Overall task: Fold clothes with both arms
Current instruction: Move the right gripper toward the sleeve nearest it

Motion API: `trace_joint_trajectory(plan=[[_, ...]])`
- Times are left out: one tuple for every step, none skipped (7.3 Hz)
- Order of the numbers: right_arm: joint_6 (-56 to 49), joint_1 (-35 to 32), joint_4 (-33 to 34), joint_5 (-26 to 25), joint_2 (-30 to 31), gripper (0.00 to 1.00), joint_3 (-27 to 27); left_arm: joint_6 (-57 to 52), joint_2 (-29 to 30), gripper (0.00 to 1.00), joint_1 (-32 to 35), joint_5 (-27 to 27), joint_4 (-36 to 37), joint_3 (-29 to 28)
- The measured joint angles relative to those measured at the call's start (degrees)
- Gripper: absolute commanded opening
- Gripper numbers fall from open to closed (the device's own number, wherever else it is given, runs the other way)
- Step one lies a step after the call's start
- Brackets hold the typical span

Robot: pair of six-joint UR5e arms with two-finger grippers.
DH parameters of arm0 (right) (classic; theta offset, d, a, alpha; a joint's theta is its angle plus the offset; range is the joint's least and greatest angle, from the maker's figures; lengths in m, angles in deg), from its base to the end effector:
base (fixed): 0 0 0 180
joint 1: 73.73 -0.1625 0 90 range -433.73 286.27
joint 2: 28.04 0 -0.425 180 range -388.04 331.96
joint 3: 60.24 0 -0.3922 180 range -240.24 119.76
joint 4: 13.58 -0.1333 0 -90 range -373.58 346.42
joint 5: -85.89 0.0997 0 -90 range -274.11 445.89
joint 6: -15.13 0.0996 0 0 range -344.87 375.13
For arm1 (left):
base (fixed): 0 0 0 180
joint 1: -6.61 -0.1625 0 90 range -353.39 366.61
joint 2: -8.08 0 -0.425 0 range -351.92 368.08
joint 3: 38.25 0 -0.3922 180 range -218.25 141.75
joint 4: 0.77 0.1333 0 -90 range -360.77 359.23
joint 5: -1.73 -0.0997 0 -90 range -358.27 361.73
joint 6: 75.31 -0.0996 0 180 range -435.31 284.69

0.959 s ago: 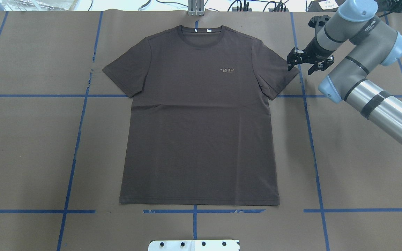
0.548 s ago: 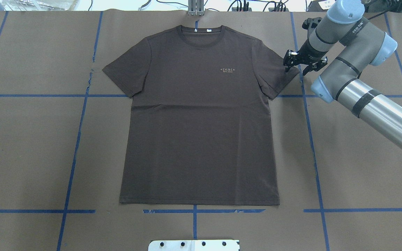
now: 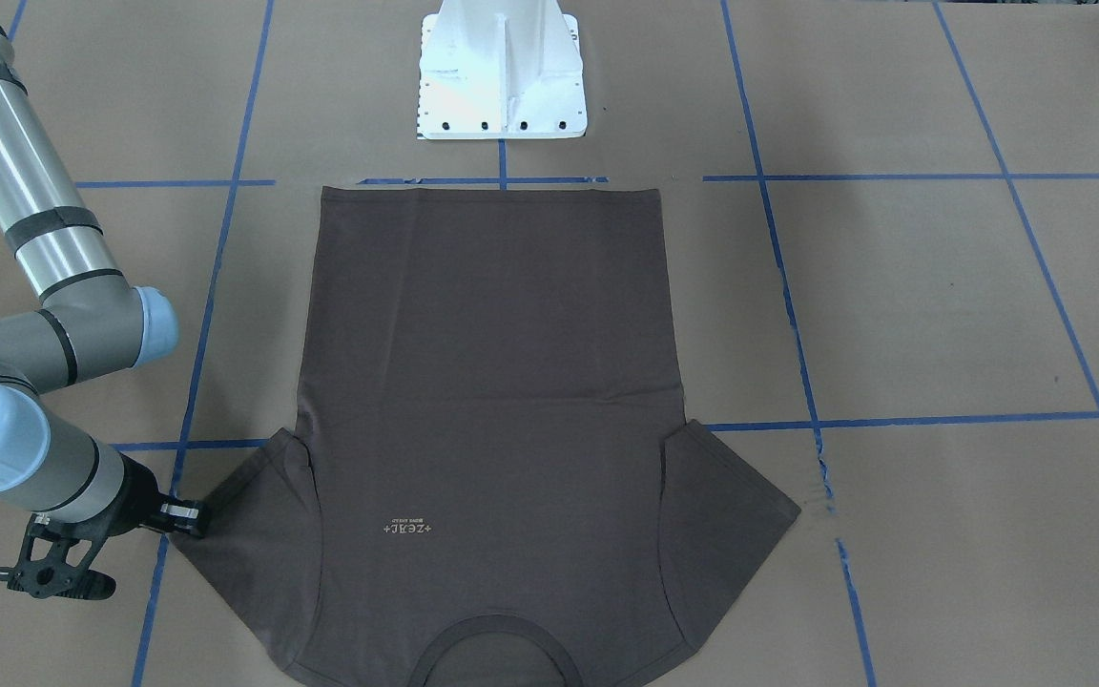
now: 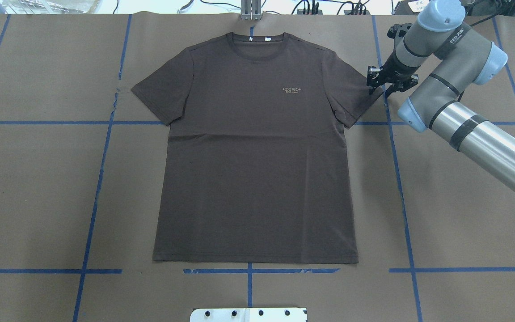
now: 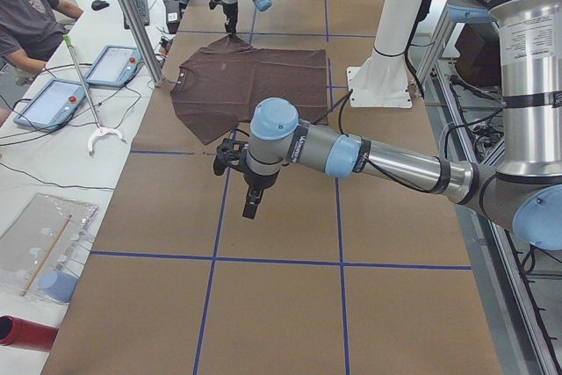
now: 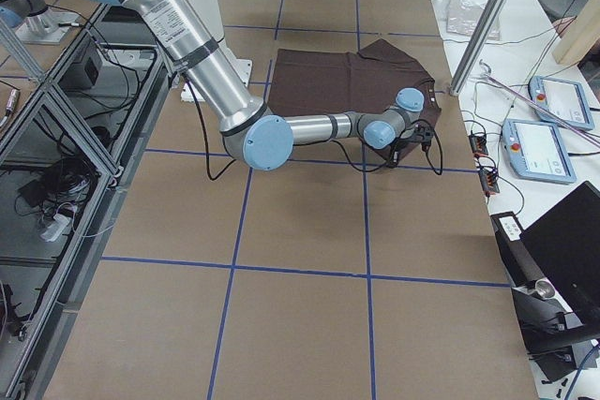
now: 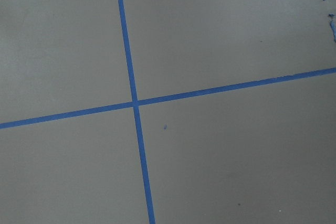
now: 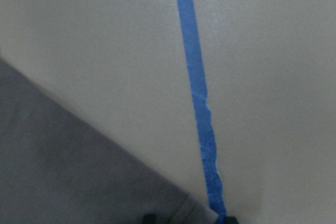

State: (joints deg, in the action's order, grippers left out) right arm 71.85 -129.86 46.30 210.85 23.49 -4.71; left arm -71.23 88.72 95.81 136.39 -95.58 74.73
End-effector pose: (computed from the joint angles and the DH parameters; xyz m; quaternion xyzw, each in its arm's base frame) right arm -0.3736 -0.6934 0.4795 -0.0072 -0.4009 0.0942 0.9112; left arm -0.0573 -0.4299 0.5252 0.1320 0.3810 0.0347 0.9144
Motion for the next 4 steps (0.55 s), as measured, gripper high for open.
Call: trace_joint_trajectory(plan=[[0.1,0.0,0.0,0.0,-0.1,0.0,0.1,0.1,0.0,1.0,0.0,0.0,0.0,-0.1],[0.1,-0.2,0.0,0.0,-0.2,0.0,0.2,0.1,0.0,1.0,0.0,0.1,0.1,-0.1],[0.0,-0.2,0.0,0.1,-0.3,0.0,0.4,0.1,0.0,1.0,0.0,0.1,0.1,-0.1],[0.0,-0.3,0.0,0.1,-0.4,0.0,0.8,0.1,0.0,1.0,-0.1,0.2,0.1,-0.1]])
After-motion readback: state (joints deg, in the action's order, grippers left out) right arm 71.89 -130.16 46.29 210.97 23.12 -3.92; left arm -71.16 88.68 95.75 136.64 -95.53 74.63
